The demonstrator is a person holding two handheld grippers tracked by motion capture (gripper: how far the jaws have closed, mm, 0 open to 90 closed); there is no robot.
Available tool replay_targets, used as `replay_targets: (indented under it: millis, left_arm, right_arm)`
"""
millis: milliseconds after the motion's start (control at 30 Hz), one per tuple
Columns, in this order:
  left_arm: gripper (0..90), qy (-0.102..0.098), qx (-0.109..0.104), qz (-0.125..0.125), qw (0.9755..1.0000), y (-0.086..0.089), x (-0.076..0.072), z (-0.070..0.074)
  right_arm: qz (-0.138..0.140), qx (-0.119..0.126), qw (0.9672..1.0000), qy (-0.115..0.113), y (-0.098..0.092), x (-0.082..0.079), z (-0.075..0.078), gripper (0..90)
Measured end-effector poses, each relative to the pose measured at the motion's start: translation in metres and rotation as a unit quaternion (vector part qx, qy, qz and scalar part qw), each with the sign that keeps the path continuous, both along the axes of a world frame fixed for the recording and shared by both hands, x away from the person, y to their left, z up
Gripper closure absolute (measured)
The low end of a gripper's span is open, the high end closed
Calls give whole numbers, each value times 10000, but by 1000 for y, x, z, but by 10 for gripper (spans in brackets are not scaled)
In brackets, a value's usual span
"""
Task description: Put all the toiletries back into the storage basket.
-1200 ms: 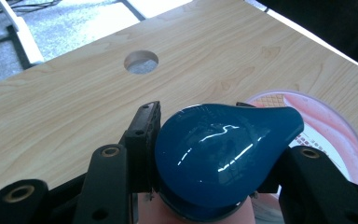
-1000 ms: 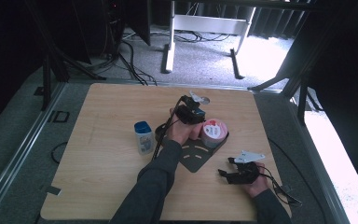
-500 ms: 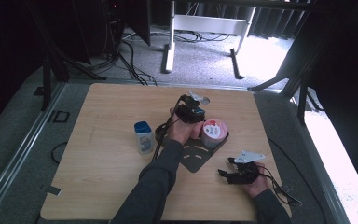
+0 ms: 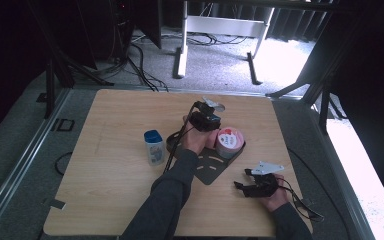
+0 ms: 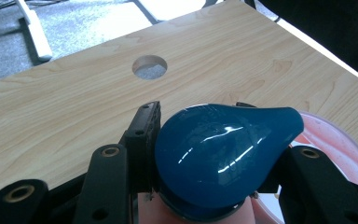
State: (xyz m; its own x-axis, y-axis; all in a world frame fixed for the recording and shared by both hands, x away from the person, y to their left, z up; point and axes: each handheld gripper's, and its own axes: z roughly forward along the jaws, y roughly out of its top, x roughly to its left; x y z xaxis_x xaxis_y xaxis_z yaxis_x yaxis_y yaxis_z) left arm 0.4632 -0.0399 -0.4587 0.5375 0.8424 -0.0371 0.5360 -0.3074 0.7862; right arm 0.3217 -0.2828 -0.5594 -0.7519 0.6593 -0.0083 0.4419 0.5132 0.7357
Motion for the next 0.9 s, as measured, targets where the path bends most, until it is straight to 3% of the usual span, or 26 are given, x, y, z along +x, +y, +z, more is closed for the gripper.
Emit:
replay_targets:
  millis: [900]
  left_arm:
    - [524,-23,76,42,10000,-4,-2,-1]
  right_arm:
    - [2,-3,10000,0,0,0,0,291]
